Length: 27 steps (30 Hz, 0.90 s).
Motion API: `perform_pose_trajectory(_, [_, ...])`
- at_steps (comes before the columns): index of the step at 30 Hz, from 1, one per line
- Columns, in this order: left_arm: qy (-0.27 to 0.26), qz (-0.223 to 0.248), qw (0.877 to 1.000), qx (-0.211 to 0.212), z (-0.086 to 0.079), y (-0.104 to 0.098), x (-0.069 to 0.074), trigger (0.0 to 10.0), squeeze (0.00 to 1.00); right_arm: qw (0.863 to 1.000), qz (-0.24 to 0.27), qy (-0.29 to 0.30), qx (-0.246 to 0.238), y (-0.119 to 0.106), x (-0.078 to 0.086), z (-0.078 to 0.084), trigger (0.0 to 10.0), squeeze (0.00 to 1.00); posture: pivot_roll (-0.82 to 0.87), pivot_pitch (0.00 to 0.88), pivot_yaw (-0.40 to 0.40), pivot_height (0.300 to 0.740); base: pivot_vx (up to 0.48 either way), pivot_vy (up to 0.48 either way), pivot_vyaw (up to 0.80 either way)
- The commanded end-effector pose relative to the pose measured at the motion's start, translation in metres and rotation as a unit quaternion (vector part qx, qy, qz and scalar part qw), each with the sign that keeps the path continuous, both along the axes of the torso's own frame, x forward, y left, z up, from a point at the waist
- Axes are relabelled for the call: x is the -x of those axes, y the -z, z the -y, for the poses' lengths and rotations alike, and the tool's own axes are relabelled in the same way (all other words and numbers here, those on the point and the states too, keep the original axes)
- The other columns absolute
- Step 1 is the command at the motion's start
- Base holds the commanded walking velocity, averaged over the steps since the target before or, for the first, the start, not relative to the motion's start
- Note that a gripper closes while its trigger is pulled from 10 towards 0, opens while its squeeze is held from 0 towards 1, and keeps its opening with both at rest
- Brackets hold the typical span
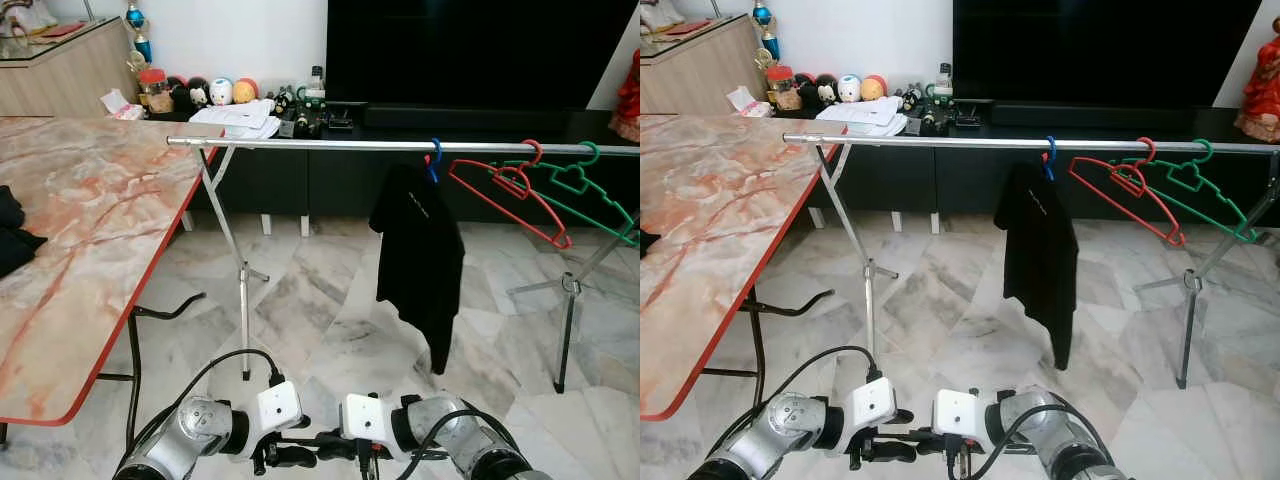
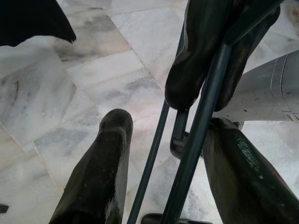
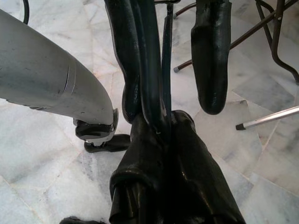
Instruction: Hang hanger
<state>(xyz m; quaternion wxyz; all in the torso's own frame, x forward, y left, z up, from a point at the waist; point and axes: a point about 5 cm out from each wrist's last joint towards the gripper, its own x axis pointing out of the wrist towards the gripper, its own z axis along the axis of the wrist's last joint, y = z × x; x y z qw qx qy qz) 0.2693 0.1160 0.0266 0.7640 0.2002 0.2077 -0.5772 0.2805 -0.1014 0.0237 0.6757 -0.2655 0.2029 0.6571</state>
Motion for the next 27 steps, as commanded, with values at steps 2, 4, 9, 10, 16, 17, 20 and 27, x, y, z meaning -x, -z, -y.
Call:
perform_pose_trajectory(2, [0.005,0.001,1.000,-0.014,-0.0003,0.0022,-0.0006,10.0,0.00,1.000,0.005,0.009,-0.010,-0.0057,-0.0060,-0.0027,10.0,0.00,0.05,0.071,0.012,0.740,0.000,0.000,0.00])
perform_pose_trajectory(4, [0.005,0.002,1.000,-0.015,-0.0001,0.0026,-0.0012,9.9,0.00,1.000,0.006,0.010,-0.010,-0.0063,-0.0065,-0.0031,10.0,0.00,0.05,0.071,0.012,0.740,0.000,0.000,0.00])
perform_pose_trajectory(9, [0.002,0.011,1.000,-0.021,-0.0010,0.0026,-0.0036,0.0,0.00,1.000,0.006,0.010,-0.007,-0.0072,-0.0078,-0.0029,10.0,0.00,0.05,0.070,0.008,0.740,0.000,0.000,0.00])
perform_pose_trajectory(10, [0.004,0.011,1.000,-0.024,-0.0015,0.0029,-0.0033,0.0,0.00,1.000,0.007,0.010,-0.006,-0.0072,-0.0079,-0.0026,10.0,0.00,0.05,0.070,0.008,0.740,0.000,0.000,0.00])
perform_pose_trajectory(16, [0.005,0.010,1.000,-0.023,-0.0017,0.0036,-0.0031,0.0,0.00,1.000,0.005,0.009,0.000,-0.0066,-0.0078,-0.0007,10.0,0.00,0.05,0.070,0.007,0.740,0.000,0.000,0.00])
perform_pose_trajectory(17, [0.005,0.010,1.000,-0.022,-0.0015,0.0036,-0.0033,0.0,0.00,1.000,0.005,0.009,0.000,-0.0066,-0.0078,-0.0004,10.0,0.00,0.05,0.071,0.007,0.740,0.000,0.000,0.00])
perform_pose_trajectory(20, [0.004,0.012,1.000,-0.019,-0.0005,0.0029,-0.0044,0.0,0.00,1.000,0.004,0.007,0.002,-0.0065,-0.0077,0.0008,10.0,0.00,0.05,0.070,0.006,0.740,0.000,0.000,0.00])
perform_pose_trajectory(27, [0.003,0.015,1.000,-0.018,-0.0008,0.0022,-0.0055,0.0,0.00,1.000,0.000,0.002,-0.001,-0.0072,-0.0070,0.0024,10.0,0.00,0.05,0.067,0.007,0.740,0.000,0.000,0.00])
